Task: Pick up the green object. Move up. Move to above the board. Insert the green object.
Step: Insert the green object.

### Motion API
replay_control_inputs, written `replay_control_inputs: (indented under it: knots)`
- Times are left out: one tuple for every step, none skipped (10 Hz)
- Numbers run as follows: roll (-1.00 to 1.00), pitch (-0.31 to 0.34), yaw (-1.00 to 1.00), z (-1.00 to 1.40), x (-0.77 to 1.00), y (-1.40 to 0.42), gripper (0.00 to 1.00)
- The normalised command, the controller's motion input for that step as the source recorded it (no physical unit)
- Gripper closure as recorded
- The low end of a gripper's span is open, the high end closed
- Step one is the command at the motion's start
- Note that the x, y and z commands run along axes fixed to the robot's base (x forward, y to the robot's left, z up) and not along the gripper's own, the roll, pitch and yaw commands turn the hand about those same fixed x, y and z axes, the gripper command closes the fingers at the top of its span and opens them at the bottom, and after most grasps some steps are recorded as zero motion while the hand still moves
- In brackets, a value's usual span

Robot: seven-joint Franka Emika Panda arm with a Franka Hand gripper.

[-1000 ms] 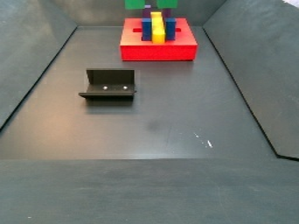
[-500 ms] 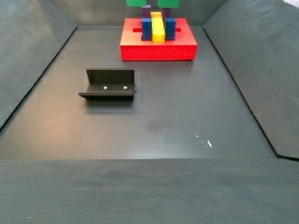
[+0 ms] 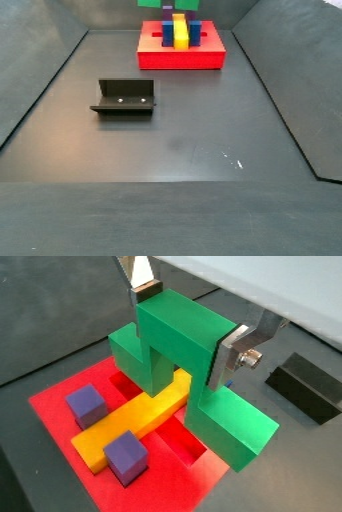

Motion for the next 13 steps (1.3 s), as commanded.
replay_control_inputs:
  knots:
    - [0.0, 0.016, -0.33, 0.0, -0.21, 0.03, 1.0]
    - [-0.04, 0.034, -0.35, 0.0, -0.23, 0.15, 1.0]
    - [-0.18, 0.05, -0.26, 0.0, -0.13, 0.23, 1.0]
    - [-0.25, 0.051, -0.23, 0.0, -0.03, 0.2, 1.0]
    - [-0.31, 0.046, -0.19, 0.0, 0.0, 0.14, 1.0]
    - [-0.41, 0.043, -0.09, 0.0, 0.06, 0.13, 1.0]
    - [-0.44, 0.05, 0.0, 0.0, 0.05, 0.16, 1.0]
    - [-0.43, 0.063, 0.0, 0.0, 0.0, 0.15, 1.0]
    - [-0.3, 0.0, 0.01, -0.07, 0.0, 0.03, 1.0]
    - [0.0, -0.05, 0.0, -0.14, -0.17, 0.0, 1.0]
    - [0.09, -0.087, 0.0, -0.27, -0.23, 0.0, 1.0]
    - [0.11, -0.106, 0.0, -0.31, -0.25, 0.0, 1.0]
    - [0.0, -0.074, 0.05, -0.35, -0.19, 0.07, 1.0]
